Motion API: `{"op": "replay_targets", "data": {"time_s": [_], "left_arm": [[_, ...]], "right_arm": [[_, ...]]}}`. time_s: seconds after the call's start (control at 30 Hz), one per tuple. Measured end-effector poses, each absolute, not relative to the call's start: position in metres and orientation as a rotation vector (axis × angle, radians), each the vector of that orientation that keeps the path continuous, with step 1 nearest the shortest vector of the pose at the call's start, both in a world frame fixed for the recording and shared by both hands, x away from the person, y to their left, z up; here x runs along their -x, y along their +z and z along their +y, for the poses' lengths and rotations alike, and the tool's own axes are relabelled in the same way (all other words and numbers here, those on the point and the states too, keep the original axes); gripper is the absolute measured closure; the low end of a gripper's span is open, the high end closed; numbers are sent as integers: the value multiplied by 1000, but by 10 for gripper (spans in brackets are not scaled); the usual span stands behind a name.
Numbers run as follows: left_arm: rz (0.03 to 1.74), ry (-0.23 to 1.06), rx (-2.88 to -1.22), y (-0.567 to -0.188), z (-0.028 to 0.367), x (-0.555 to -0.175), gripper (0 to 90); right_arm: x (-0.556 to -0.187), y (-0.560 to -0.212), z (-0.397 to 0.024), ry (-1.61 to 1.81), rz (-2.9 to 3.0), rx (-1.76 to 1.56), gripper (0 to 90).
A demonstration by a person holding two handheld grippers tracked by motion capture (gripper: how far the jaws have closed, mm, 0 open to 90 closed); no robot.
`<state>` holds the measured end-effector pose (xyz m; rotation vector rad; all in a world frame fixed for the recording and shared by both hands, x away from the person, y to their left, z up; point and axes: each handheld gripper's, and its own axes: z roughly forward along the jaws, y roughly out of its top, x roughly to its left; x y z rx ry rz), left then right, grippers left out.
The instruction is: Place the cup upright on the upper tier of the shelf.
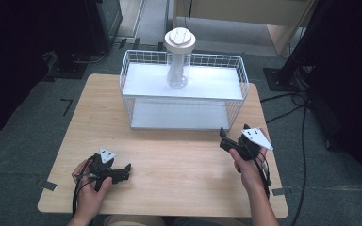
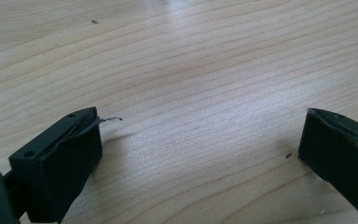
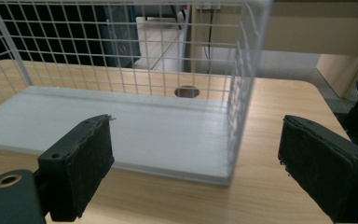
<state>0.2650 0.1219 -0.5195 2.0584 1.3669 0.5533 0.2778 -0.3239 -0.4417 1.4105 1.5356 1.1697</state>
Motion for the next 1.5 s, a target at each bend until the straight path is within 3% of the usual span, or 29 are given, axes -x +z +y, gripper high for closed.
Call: {"op": "replay_targets", "data": {"time_s": [0.93,1.5], "left_arm": [[1367,553,-2058,-519,122,-265,0],[1367,553,-2058,-520,122,-265,0]], "right_arm": [[-220,-501,-405,983,1492,-1599,105],[-192,-521,-431,805,1567,-1595,109]]}}
